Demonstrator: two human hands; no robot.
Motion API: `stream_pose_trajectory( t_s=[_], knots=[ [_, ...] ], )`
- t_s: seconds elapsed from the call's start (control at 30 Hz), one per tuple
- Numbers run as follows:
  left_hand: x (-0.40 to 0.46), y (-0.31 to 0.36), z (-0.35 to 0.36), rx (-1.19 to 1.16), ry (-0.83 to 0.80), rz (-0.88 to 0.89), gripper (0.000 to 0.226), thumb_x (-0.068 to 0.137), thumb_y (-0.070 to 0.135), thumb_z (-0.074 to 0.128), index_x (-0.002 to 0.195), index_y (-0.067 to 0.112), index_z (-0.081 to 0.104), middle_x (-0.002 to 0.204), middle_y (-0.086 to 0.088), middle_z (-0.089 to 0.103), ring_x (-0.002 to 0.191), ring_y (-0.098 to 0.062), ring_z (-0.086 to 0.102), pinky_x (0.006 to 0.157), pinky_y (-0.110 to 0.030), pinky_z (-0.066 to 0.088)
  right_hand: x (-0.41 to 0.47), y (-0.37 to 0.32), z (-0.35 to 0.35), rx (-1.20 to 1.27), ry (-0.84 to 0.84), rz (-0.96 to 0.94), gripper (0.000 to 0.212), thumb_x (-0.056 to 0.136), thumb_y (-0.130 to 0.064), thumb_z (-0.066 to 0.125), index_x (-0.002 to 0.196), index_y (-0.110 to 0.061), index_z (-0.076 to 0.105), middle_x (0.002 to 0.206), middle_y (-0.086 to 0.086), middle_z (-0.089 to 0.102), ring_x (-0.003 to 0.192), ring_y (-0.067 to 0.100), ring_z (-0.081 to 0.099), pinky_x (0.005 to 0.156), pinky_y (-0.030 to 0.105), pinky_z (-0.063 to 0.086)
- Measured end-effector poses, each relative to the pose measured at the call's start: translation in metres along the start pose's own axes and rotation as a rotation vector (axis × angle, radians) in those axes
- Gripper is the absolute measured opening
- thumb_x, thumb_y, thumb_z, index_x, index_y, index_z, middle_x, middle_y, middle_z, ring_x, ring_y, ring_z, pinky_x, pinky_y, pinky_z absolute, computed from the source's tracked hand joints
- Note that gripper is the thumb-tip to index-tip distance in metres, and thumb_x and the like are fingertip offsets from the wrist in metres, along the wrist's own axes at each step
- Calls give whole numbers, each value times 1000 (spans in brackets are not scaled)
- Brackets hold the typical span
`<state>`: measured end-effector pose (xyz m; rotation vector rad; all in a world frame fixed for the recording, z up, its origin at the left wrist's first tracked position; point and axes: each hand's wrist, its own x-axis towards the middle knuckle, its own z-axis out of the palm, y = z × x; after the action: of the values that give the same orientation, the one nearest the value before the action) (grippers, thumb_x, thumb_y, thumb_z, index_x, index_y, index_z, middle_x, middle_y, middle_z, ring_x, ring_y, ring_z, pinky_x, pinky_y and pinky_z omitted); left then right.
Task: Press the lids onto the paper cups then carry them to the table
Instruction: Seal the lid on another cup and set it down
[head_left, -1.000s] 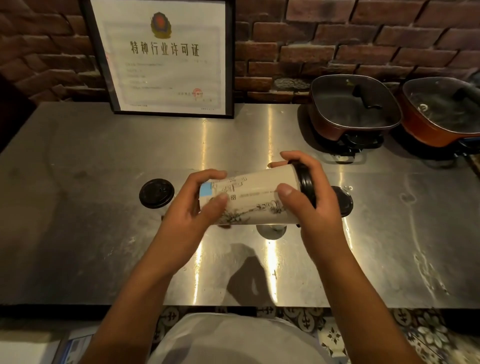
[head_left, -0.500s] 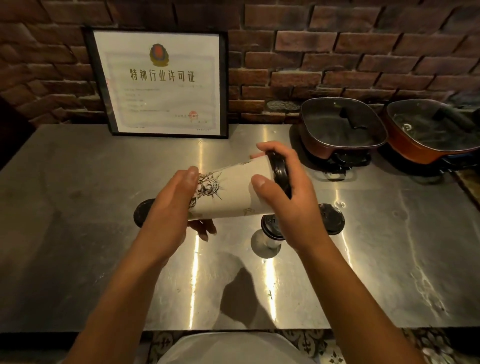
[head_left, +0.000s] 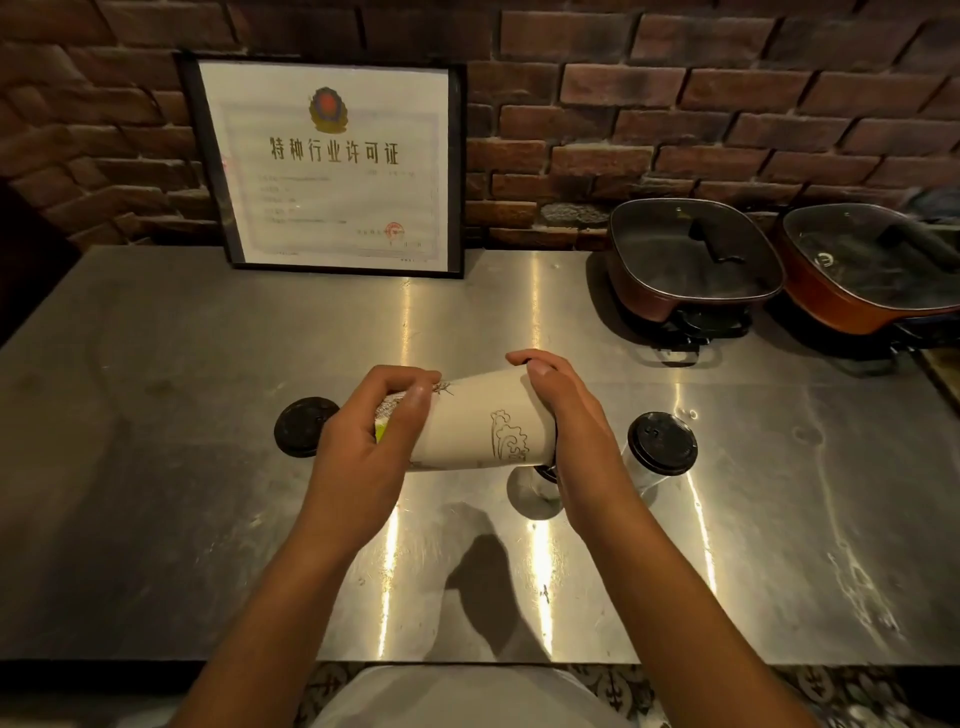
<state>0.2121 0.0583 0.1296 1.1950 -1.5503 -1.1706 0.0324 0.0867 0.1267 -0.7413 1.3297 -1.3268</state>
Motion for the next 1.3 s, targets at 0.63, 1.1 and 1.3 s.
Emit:
stream_pose_trajectory(
  t_s=[0.63,1.1,1.3],
  knots=[
    [-1,-9,2,-188,-33,-57,30,82,45,69,109,34,64,103,19,69,104,-12,71,66,-22,61,4,13,-10,9,8,-42,49,81,-60,56,121,-32,65,118,11,69,99,25,71,66,32,60],
    [-7,-16,8,-238,-136,66,41,81,37,71,121,41,62,134,13,61,127,-17,61,88,-32,61,4,7,-19,196,35,243,43,98,-48,55,122,-16,70,115,18,74,100,36,74,73,44,63],
    [-8,-18,17,-107,-8,-51,28,94,44,57,117,28,59,118,7,64,110,-18,68,74,-25,62,1,18,-15,70,89,89,46,86,-58,59,118,-28,71,118,14,72,110,35,72,77,41,60]
  ],
)
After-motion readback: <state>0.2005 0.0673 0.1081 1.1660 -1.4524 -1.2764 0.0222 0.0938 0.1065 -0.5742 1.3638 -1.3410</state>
